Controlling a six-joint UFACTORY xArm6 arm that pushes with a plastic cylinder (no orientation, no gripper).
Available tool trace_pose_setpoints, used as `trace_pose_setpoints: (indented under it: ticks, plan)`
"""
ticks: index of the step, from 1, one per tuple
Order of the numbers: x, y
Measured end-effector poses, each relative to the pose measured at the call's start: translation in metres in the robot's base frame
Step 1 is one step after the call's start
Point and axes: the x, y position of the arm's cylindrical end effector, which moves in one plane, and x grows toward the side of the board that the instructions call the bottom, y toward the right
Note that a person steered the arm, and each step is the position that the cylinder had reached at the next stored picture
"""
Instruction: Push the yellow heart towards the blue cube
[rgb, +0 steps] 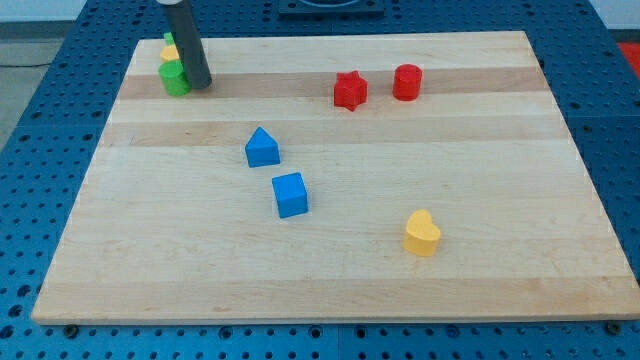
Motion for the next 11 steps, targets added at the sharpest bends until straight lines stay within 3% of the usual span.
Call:
trace_pose_setpoints:
  ticks: [2,3,4,5,6,9,11]
  plan:
    - [0.179,0.005]
    - [0.258,0.069]
    - [0.285,0.19]
    - [0.287,0.297]
    - [0.273,0.313]
    - [0.222,0.249]
    - [0.227,0.224]
